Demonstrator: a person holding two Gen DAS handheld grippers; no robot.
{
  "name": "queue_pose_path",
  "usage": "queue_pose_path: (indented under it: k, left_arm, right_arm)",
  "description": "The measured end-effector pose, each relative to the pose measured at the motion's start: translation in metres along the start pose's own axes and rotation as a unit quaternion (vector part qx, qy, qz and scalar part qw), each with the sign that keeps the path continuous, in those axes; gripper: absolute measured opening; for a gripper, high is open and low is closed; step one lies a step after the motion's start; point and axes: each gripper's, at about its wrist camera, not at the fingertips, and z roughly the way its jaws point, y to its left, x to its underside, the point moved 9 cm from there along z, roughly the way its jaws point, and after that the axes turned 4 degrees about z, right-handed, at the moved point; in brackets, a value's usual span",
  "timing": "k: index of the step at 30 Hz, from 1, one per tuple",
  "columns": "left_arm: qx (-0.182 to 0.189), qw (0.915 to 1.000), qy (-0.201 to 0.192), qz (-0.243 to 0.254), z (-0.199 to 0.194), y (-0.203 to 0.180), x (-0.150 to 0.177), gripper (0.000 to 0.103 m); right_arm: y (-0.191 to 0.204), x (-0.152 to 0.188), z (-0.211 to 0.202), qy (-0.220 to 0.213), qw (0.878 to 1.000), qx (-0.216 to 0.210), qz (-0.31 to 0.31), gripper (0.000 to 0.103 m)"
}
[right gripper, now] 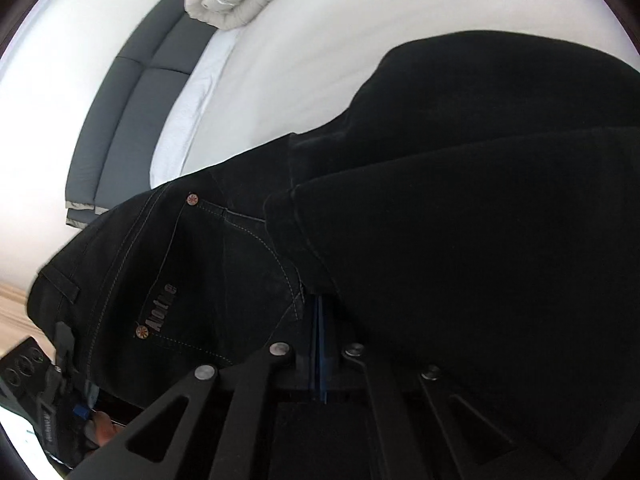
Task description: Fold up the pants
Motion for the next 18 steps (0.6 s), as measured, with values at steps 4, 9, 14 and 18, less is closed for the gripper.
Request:
queue_pose_path:
  k: [4,9,14,18]
  left_arm:
    - [0.004,0.9971,0.010,0.076,0.025,-0.053,-0.019,0.013]
    - [0.012,0.9786,0.054,0.198,0.067,-0.140,0.007,0.013]
    - [0.025,0.9439,0.119,0.307,0.127,-0.219,0.070,0.013]
    - [0.024,0.9234,0.140,0.357,0.144,-0.250,0.109,0.013]
  right_arm:
    - [0.005,0.006,-0.048,-0.044,0.993,-0.102,0.029,0.056]
    - [-0.017,0.017,-0.139,-0.101,0.971,-0.204,0.067,0.088]
    - [-0.067,0.024,-0.187,-0.142,0.968,-0.178,0.102,0.102]
    - [-0.084,0.038,-0.174,-0.109,0.977,-0.147,0.106,0.102]
